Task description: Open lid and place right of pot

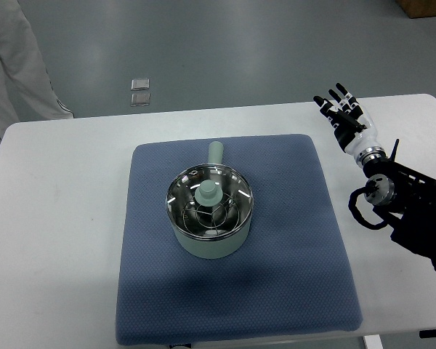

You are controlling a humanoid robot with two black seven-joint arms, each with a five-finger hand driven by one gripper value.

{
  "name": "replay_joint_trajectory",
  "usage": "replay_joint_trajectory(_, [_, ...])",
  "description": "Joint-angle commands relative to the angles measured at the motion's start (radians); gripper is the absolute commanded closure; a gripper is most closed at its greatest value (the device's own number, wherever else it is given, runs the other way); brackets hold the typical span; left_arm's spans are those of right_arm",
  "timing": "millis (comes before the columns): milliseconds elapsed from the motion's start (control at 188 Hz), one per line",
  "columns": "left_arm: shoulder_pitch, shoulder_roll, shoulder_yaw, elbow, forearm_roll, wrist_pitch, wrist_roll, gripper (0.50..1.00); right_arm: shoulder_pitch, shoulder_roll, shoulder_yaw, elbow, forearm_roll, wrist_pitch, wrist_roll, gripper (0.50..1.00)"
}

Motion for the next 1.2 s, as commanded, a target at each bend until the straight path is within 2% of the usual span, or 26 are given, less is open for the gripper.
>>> replay_joint_trajectory(0, [0.0, 0.0, -0.002, 0.001, 0.0, 0.002, 0.0, 0.5, 0.0, 0.0, 0.0, -0.001, 0.0, 0.0, 0.0, 0.57])
replay_joint_trajectory(1193, [0.002, 0.0, -0.002, -0.002, 0.002, 0.01, 0.0, 0.5, 0.009, -0.011, -0.002, -0.002, -0.008, -0.003, 0.0, 0.57])
